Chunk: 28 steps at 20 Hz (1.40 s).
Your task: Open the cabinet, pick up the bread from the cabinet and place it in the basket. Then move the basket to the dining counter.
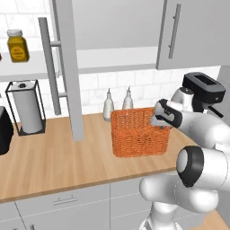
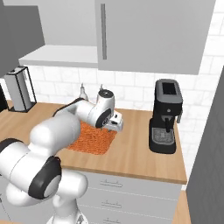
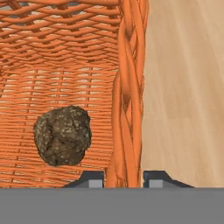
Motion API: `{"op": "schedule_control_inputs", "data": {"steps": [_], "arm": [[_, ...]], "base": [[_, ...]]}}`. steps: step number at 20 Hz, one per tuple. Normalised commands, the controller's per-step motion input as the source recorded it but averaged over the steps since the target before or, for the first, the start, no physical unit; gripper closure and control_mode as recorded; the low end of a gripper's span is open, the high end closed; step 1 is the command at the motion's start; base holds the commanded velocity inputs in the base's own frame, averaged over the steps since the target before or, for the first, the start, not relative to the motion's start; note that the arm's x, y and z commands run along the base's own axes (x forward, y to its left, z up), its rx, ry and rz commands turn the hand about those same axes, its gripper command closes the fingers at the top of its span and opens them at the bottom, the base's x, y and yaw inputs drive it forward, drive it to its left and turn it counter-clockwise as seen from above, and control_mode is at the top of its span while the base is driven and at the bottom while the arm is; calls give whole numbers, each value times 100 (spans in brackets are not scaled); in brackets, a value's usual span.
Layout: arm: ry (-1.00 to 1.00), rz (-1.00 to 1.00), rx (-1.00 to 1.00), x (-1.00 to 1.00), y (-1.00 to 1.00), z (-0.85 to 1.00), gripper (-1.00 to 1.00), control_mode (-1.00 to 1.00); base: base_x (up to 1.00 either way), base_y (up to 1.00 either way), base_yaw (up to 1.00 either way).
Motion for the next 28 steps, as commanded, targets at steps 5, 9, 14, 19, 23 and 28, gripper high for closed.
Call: {"op": "schedule_control_inputs", "data": {"steps": [5, 9, 14, 19, 23, 28], "arm": [[2, 0, 2, -31, 0, 16, 100, -100], [2, 0, 6, -28, 0, 13, 100, -100], [-2, -4, 2, -41, 5, 55, 100, -100], [-14, 0, 0, -52, 0, 79, 100, -100], [-15, 0, 0, -59, 0, 72, 100, -100], [-26, 0, 0, -58, 0, 50, 100, -100]], "base": [[0, 0, 0], [0, 0, 0], [0, 0, 0], [0, 0, 0], [0, 0, 0], [0, 0, 0]]}}
